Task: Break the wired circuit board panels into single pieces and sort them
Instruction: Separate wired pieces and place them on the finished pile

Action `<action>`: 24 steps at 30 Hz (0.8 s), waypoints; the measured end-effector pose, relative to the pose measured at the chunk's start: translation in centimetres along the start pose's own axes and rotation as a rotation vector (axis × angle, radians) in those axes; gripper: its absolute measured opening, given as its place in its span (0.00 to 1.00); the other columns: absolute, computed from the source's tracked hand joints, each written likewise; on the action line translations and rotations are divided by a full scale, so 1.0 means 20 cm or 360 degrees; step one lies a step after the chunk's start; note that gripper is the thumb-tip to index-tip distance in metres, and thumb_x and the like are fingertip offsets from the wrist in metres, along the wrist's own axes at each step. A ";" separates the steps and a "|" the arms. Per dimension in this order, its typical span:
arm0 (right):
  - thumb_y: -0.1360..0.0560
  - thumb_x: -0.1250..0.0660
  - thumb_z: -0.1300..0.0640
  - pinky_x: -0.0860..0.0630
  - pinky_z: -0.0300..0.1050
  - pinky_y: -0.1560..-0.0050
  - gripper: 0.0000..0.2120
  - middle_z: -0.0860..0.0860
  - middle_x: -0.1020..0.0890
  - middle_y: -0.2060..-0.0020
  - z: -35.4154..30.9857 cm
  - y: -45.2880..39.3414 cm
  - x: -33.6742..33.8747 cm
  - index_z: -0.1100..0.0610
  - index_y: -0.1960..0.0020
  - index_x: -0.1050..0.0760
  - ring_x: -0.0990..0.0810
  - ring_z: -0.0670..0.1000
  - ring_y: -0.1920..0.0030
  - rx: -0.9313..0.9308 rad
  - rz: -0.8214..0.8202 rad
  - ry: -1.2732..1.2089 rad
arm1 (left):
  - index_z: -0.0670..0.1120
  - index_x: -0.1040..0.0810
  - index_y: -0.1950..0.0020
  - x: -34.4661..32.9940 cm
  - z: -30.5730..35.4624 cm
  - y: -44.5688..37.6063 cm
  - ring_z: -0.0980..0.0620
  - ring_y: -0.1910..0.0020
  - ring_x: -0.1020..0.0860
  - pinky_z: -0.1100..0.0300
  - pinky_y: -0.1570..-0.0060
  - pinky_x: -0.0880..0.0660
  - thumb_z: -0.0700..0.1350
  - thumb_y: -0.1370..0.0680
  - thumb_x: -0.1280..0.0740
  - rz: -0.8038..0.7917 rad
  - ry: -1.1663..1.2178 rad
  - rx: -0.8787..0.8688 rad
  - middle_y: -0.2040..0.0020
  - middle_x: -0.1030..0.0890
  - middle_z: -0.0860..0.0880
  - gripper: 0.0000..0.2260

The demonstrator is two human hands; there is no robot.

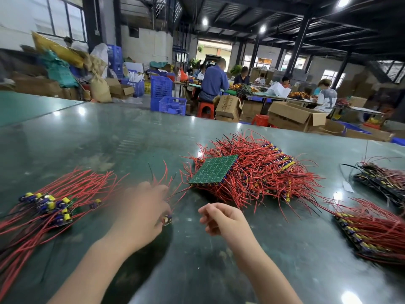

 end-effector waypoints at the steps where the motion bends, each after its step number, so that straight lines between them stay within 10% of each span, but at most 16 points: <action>1: 0.20 0.41 0.62 0.31 0.34 0.69 0.13 0.47 0.21 0.71 0.00 0.00 -0.01 0.57 0.60 0.21 0.27 0.43 0.74 -0.0005 -0.0025 0.0044 | 0.54 0.20 0.70 0.00 -0.01 0.00 0.45 0.51 0.34 0.44 0.58 0.29 0.43 0.54 0.19 0.0001 -0.0029 0.0016 0.49 0.18 0.49 0.18; 7: 0.24 0.35 0.62 0.30 0.32 0.57 0.06 0.44 0.18 0.61 -0.04 0.01 -0.03 0.54 0.52 0.20 0.24 0.39 0.63 0.0381 0.0016 0.0626 | 0.54 0.20 0.69 0.03 0.04 -0.02 0.48 0.50 0.33 0.44 0.57 0.32 0.47 0.50 0.17 0.0057 0.0008 -0.0041 0.52 0.18 0.55 0.16; 11: 0.28 0.34 0.50 0.41 0.40 0.35 0.26 0.45 0.26 0.36 -0.11 0.08 -0.13 0.54 0.31 0.30 0.32 0.45 0.36 0.1106 0.0028 0.1623 | 0.54 0.19 0.60 0.11 0.18 -0.02 0.52 0.49 0.32 0.53 0.53 0.41 0.53 0.35 0.31 0.0287 0.0156 -0.0284 0.52 0.19 0.60 0.06; 24: 0.27 0.34 0.52 0.31 0.43 0.50 0.14 0.51 0.16 0.57 -0.14 0.07 -0.09 0.58 0.45 0.19 0.20 0.53 0.55 0.1066 0.0094 0.1534 | 0.55 0.20 0.64 0.17 0.15 -0.02 0.55 0.57 0.34 0.57 0.54 0.49 0.61 0.28 0.40 0.0372 0.0219 -0.0046 0.65 0.21 0.64 0.14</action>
Point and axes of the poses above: each hand's wrist, its own y-axis away from the middle knuckle, its own x-axis out of the back of the hand, z = x × y, the point moved 8 cm from there along -y, towards the middle knuckle
